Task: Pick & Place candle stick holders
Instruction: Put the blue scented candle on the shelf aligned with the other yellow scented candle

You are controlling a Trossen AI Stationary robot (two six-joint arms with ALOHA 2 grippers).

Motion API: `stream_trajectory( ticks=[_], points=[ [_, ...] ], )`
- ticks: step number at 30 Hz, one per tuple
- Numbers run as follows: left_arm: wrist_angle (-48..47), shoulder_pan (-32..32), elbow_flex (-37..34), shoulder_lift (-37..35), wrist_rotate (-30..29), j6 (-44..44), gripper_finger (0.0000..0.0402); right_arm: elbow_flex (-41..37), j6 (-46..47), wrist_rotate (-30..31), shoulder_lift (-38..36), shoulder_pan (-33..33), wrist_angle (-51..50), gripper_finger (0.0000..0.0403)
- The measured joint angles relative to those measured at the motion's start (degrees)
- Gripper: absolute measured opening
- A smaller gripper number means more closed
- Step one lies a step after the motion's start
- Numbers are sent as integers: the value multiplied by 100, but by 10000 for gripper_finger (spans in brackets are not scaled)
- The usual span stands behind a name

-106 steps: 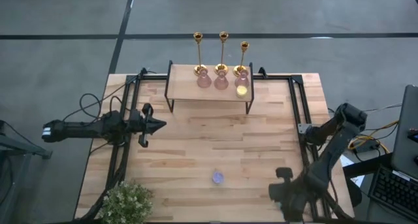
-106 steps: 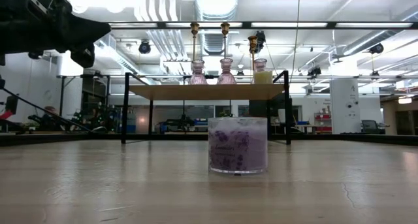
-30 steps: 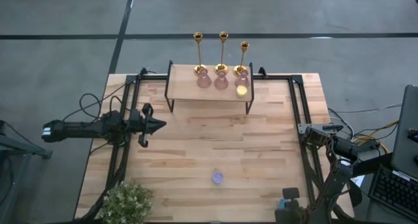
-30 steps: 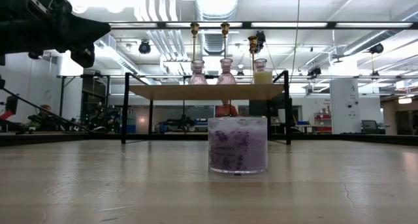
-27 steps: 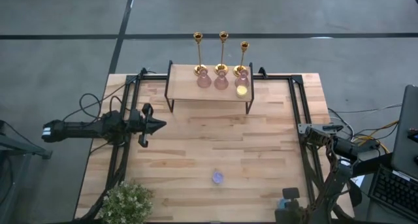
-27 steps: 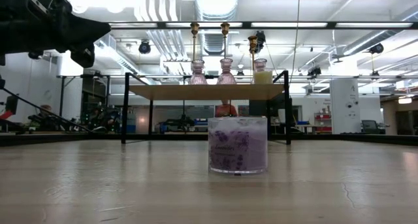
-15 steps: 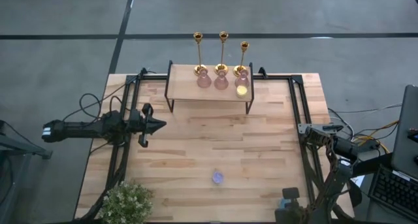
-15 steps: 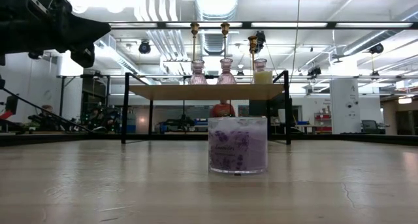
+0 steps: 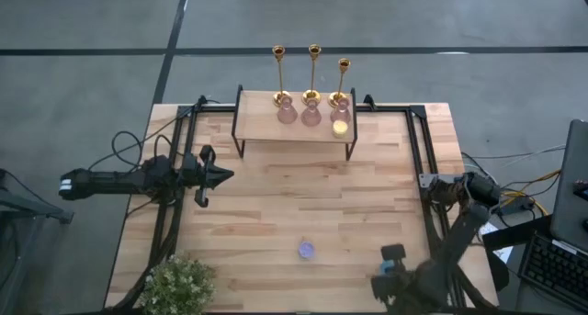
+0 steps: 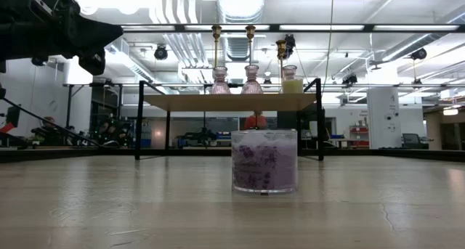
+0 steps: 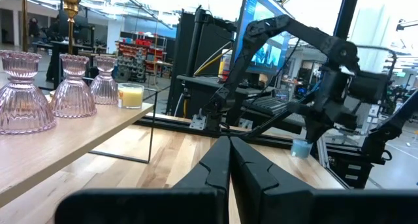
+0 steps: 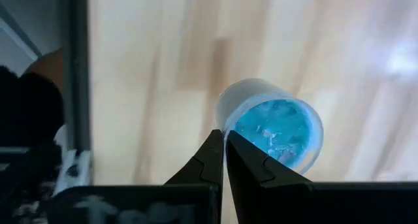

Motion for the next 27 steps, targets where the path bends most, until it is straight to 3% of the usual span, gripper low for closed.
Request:
stream_trajectory(
  ticks=[6, 15, 27],
  points=[
    [0, 1, 0, -1, 0, 0, 14, 4, -1073, 176, -423, -834, -211, 8],
    [0, 2, 0, 0, 0, 0, 14, 99, -3476, 345, -780, -2465, -160, 8],
    [-15, 2, 0, 0, 0, 0, 14, 1064, -5884, 379, -795, -4752, 20, 8]
  ],
)
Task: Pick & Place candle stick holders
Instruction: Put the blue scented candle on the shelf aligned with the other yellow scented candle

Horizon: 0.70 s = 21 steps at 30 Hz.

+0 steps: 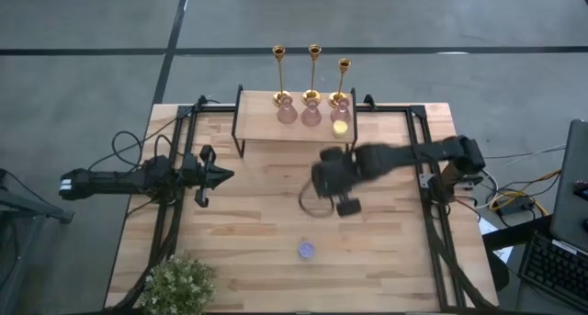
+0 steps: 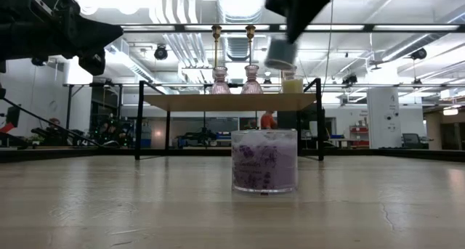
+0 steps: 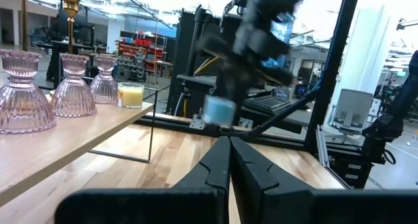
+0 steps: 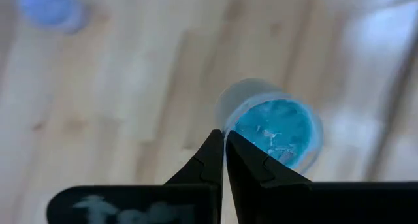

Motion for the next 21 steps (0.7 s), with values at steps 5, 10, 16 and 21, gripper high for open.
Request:
stream_trajectory(
  ticks=[5, 10, 16, 21],
  points=[
    [0, 0, 0, -2, 0, 0, 14, 546, -582, -6, 64, -867, 7, 8],
    [-14, 0, 0, -2, -2, 0, 14, 1102, -756, -28, 341, -1575, -232, 8],
    [-37, -2, 0, 0, -2, 0, 14, 1601, -881, -67, 713, -2079, -472, 8],
    [-38, -1, 0, 0, -2, 0, 14, 1699, -933, -81, 982, -2298, -537, 8]
  ],
)
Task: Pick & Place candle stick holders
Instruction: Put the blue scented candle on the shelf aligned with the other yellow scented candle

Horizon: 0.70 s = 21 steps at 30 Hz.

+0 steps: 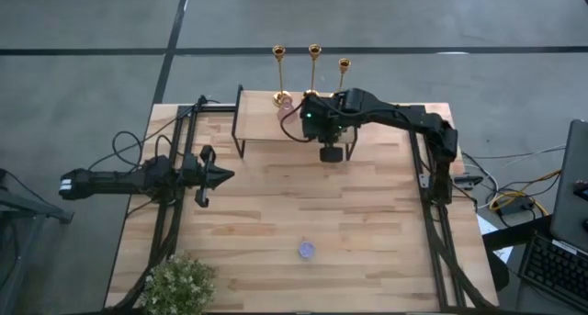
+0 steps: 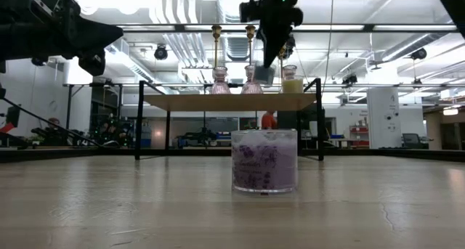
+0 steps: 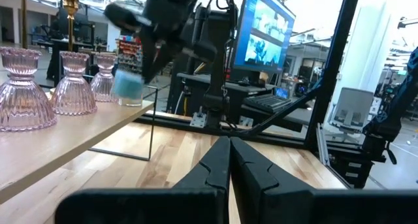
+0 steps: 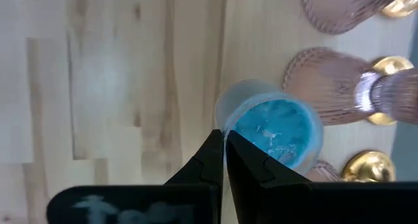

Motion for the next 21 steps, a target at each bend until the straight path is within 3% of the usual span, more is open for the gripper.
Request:
stream_trajectory(
  ticks=[21],
  points=[
    [-44, 1, 0, 0, 0, 1, 14, -3, -58, 81, 357, -237, 29, 8]
  ],
)
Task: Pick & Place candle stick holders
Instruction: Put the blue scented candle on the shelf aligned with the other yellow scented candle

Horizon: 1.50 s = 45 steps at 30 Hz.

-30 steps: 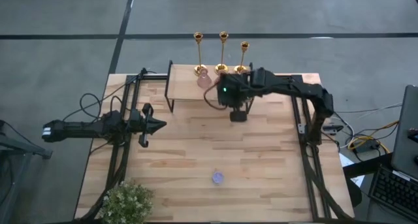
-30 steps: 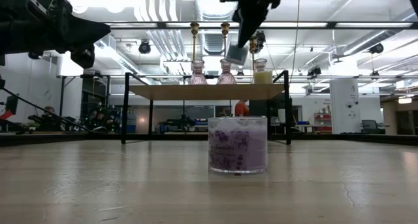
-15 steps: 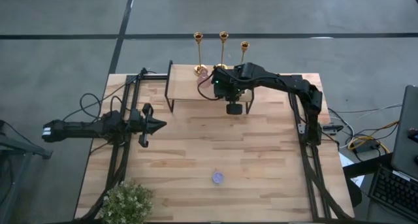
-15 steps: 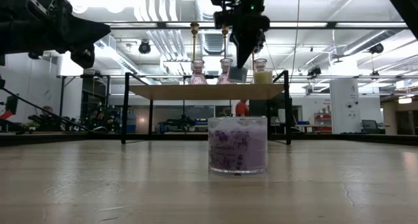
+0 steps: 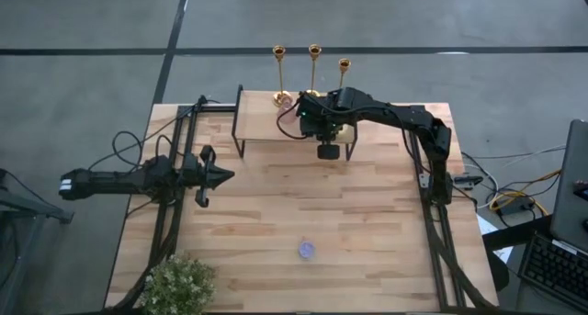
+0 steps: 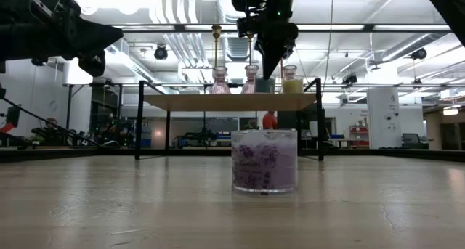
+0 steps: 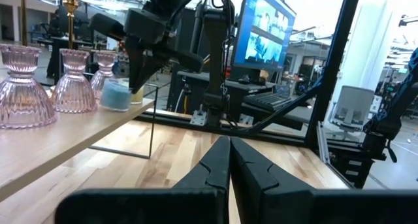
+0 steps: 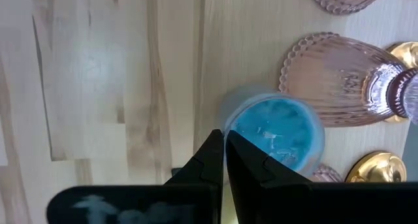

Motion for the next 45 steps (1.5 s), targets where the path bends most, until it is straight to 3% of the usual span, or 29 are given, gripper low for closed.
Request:
stream_trajectory(
  ticks=[40, 45],
  points=[
    [7, -2, 0, 0, 0, 2, 14, -3, -57, -127, 22, 2, 352, 9],
    [8, -2, 0, 0, 2, 0, 14, -4, -45, -125, 23, 2, 358, 24]
  ],
)
